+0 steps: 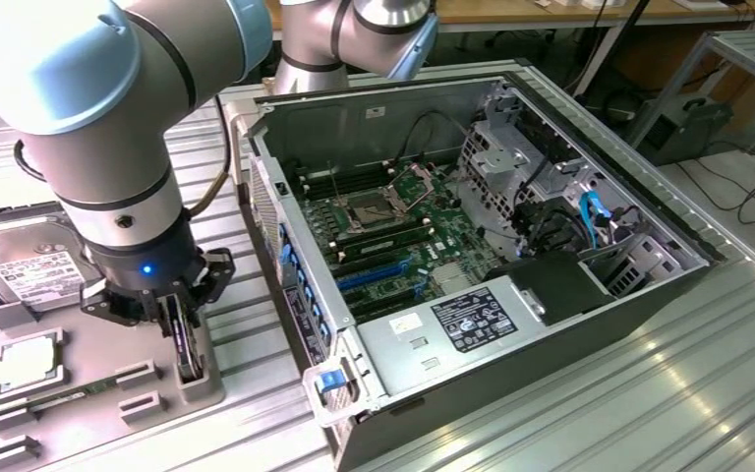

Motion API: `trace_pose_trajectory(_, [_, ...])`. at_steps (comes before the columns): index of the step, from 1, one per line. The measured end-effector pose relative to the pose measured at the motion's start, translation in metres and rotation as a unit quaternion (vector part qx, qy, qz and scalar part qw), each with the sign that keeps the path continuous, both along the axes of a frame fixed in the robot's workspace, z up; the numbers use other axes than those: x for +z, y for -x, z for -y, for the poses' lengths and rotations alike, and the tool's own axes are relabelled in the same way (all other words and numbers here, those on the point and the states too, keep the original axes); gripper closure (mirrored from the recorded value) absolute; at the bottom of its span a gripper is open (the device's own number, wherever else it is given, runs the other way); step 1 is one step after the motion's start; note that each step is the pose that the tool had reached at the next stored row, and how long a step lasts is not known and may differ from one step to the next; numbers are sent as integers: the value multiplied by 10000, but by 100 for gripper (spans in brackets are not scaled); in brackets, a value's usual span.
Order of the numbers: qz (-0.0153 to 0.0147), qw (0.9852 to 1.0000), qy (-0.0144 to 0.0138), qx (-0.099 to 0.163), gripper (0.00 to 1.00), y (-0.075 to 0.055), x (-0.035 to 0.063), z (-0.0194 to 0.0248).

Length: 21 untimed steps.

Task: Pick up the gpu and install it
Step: 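Pick up the gpu and move the gpu toward the slot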

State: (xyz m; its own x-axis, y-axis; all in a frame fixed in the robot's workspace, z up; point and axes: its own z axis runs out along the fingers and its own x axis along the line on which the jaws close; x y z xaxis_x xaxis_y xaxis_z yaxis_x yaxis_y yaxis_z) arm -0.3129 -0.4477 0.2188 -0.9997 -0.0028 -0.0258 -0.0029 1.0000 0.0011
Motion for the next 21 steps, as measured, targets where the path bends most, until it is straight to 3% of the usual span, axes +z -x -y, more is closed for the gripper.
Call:
trace_pose_trajectory(1, [0, 10000, 0, 0, 69, -1, 0, 0])
trace_pose_trajectory(3, [0, 10000, 0, 0, 71, -4, 0, 0])
trace_pose_trajectory(12, [-1, 10000, 6, 1, 72, -7, 18, 1])
trace_pose_trajectory(21, [0, 10000, 8, 0, 72, -6, 156, 0])
